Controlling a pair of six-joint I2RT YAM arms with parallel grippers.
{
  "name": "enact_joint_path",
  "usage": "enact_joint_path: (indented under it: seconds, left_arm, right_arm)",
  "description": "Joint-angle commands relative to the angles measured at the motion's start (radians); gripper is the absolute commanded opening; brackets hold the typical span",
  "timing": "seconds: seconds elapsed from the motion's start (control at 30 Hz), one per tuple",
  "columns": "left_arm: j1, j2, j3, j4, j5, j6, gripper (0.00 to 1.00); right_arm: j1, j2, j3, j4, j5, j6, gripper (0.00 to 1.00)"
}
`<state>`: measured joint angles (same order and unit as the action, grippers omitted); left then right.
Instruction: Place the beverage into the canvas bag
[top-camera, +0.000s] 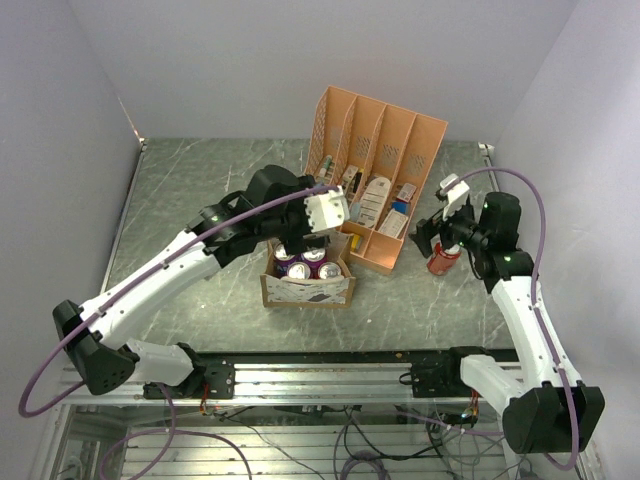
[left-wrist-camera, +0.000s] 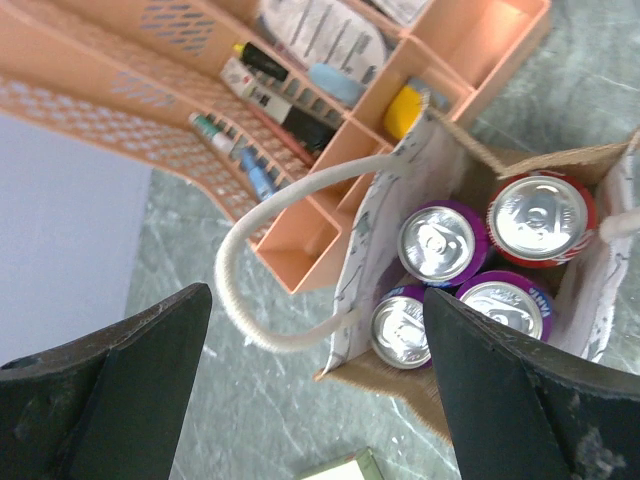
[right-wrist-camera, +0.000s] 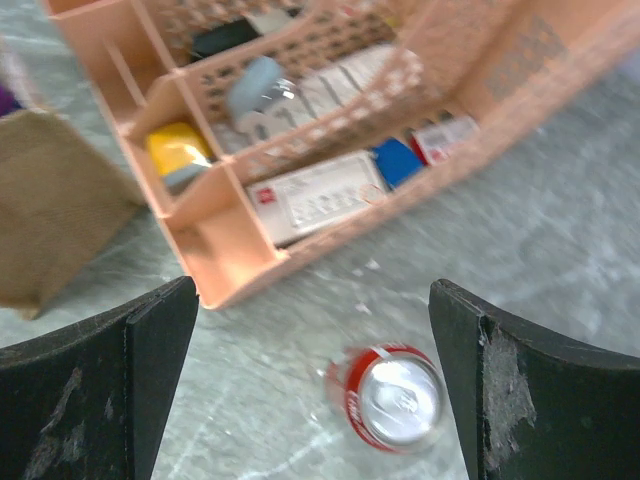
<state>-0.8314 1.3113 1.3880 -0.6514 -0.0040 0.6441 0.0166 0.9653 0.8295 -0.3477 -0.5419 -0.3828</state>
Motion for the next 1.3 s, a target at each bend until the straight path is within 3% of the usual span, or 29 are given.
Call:
enact_joint_path:
  seconds: [0.0,0.13,0.37,0.57,0.73,0.87,1.07,1.27]
  left_arm:
    - [0.049,-0.066,0.015,0.006,-0.022,-0.082,0.98]
    - [0.080,-0.110,0.027,-0.073,0.104,-0.119,1.00]
    - [0.161,-0.221,0.018,-0.256,0.485,-0.091,0.98]
    - [0.161,-0.179,-0.039,-0.384,0.596,0.026,0.99]
    - [0.148,-0.128,-0.060,-0.402,0.614,0.068,0.94]
    - [0.129,-0.096,-0.057,-0.437,0.653,0.105,0.96]
    - [0.119,-0.064,-0.067,-0.470,0.671,0.134,0.97]
    - [0.090,-0.064,-0.104,-0.352,0.628,0.087,0.96]
  right_arm:
    - [-0.067,0.024,0.059,-0.075,0.207,0.010,1.00]
    - [-0.117,0.099,0.107,-0.172,0.241,0.012,1.00]
    - [-0.141,0.209,0.140,-0.326,0.305,-0.031,1.00]
    - [-0.178,0.328,0.166,-0.375,0.271,-0.073,1.00]
    - [-0.188,0.416,0.199,-0.381,0.215,-0.089,0.97]
    - [-0.190,0.457,0.220,-0.384,0.191,-0.096,0.90]
    - [-0.191,0.477,0.234,-0.383,0.170,-0.104,0.72]
    - [-0.190,0.476,0.254,-0.385,0.164,-0.113,0.48]
